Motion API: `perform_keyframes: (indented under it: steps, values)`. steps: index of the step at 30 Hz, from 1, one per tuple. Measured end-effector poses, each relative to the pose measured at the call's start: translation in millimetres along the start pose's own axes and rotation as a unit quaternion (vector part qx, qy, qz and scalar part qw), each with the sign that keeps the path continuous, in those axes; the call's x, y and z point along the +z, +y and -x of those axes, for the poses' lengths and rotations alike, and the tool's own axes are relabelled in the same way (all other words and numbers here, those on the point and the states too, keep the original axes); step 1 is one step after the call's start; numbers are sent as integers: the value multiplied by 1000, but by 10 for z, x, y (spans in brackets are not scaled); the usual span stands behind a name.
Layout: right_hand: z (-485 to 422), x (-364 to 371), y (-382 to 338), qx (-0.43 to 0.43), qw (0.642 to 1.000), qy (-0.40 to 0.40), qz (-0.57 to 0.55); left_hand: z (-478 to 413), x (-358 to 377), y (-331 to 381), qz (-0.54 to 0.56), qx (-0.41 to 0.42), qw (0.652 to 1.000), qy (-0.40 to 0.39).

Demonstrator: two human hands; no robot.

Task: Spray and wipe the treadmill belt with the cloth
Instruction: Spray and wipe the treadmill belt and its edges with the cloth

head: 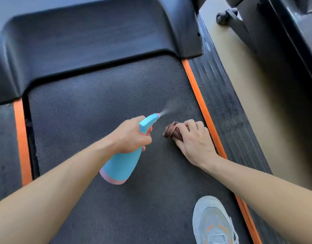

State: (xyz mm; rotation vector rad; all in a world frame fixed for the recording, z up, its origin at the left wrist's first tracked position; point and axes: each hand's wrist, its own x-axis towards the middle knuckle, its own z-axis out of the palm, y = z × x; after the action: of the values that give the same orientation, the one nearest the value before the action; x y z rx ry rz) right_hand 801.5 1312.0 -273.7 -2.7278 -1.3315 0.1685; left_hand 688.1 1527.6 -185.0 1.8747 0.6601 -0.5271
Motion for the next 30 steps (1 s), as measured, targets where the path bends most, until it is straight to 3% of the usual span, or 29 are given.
perform_keyframes:
  steps: [6,9,15,18,23,25,30]
  values:
    - [-415,120,36,40,996,74,12,105,-178,-278,47,-3,999,11]
    - [-876,144,106,32,993,105,48,108,-295,-342,71,-1,996,54]
    - [-1777,72,32,83,986,95,111,56,-459,-466,110,8,988,110]
    - [-1681,54,-67,106,984,77,119,22,-481,-503,123,5,984,127]
    - [-566,138,51,-27,990,79,110,-40,-466,-424,136,9,984,112]
    - [-506,157,158,-61,989,75,114,-83,-446,-362,140,13,985,105]
    - [-1372,137,173,31,978,134,157,-133,-394,-217,127,26,987,98]
